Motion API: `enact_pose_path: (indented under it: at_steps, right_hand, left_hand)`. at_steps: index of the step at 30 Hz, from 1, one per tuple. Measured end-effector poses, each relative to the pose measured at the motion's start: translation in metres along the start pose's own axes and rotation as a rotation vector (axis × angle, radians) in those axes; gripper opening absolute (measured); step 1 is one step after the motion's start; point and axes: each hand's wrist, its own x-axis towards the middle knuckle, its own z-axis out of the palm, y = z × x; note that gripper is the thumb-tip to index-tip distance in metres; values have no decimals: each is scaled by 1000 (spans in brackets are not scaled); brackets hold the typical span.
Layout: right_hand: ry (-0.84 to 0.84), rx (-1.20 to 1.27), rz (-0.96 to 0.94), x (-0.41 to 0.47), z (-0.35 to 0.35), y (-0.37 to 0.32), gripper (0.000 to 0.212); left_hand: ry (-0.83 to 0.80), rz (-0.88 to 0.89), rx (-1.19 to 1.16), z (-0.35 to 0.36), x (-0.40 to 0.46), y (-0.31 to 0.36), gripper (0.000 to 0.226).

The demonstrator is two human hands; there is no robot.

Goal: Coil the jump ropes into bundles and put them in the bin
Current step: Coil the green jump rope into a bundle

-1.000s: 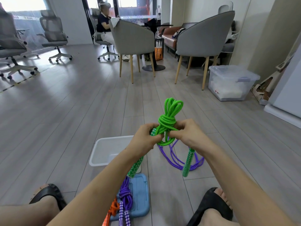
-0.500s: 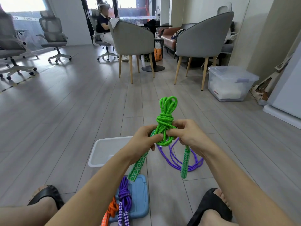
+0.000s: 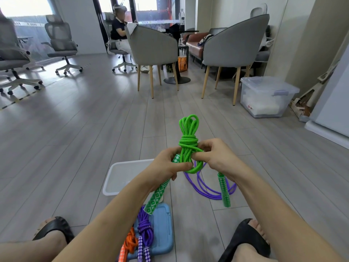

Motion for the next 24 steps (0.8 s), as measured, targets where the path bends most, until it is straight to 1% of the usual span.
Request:
enact_pose_path:
  at_steps: [3, 7, 9, 12, 15, 17, 19, 24]
  right_hand:
    - [-44, 96, 49, -1, -1, -4, 14]
    - [-108, 96, 145, 1, 0, 3, 13]
    - [-127, 74, 153, 2, 2, 4, 12]
    - [-140, -9, 117, 0, 0, 1, 14]
    - [-175, -63, 113, -2, -3, 3, 10]
    - [-198, -18, 141, -1, -2, 7, 11]
    - [-212, 42, 170, 2, 1, 11, 14]
    - [-213, 203, 239, 7, 6, 17, 16]
  left_hand:
    - [8, 3, -60, 1, -1, 1, 33]
    - [88, -12, -117, 3, 0, 1, 47]
    - [71, -12, -104, 3, -1, 0, 47]
    - [42, -41, -69, 3, -1, -2, 46]
    - [29, -76, 57, 3, 1, -4, 51]
    - [46, -85, 58, 3, 2, -6, 46]
    - [95, -107, -17, 3, 2, -7, 43]
    - [172, -141, -96, 9, -1, -12, 44]
